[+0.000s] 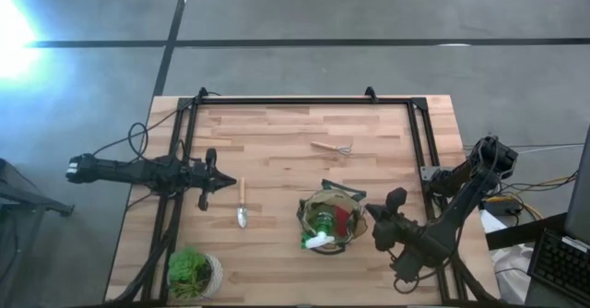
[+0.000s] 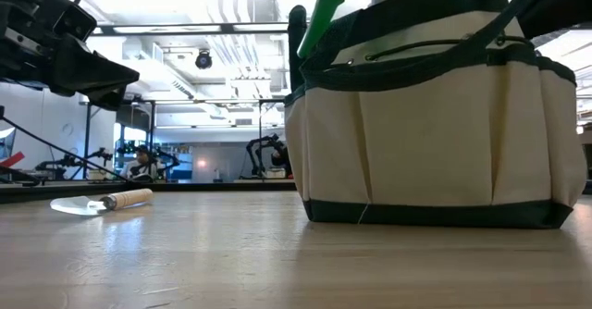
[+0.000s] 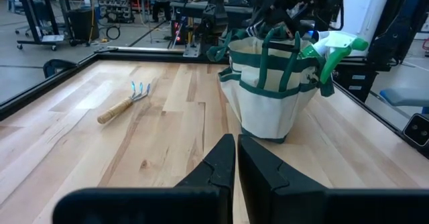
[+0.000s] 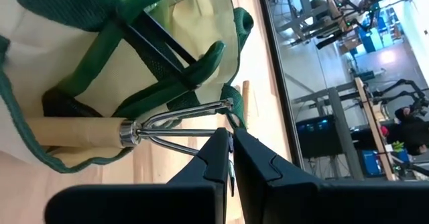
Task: Pick & Place Garden tools in Gardening bag
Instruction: Put the bottom hand rake into the side pocket of the gardening bag, then put the hand rake into the gardening bag
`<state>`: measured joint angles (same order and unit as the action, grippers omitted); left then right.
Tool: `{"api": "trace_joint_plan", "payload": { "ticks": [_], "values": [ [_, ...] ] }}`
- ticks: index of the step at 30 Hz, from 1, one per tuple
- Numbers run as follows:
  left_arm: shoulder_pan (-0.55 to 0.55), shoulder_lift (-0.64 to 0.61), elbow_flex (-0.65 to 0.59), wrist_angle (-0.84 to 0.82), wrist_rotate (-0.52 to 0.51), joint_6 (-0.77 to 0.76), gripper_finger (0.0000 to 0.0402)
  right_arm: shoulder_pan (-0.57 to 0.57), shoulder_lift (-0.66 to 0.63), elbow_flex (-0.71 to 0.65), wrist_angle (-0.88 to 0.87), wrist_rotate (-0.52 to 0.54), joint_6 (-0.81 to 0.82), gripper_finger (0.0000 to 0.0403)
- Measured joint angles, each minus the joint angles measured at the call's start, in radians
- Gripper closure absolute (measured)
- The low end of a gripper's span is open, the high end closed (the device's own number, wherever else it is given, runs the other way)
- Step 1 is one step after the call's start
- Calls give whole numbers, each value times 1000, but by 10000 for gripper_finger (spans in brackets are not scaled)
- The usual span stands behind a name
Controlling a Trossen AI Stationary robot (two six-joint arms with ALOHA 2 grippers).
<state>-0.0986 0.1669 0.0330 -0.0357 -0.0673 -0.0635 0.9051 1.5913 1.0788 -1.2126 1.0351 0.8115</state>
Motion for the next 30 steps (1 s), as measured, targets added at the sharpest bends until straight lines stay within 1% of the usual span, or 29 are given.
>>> {"api": "trace_joint_plan", "payload": {
  "ticks": [4,12,18,24,30],
  "values": [
    [0,0,0,0,0,0,378,-1,0,23,-9,-3,-1,384],
    [0,0,0,0,0,0,378,-26,0,46,-9,-65,8,320],
    [0,0,0,0,0,0,378,-26,0,85,-16,-73,-5,282],
    [0,0,0,0,0,0,378,-26,-1,166,-89,-92,-8,271],
    [0,0,0,0,0,0,378,-26,-6,309,-265,-95,25,278]
  ]
}}
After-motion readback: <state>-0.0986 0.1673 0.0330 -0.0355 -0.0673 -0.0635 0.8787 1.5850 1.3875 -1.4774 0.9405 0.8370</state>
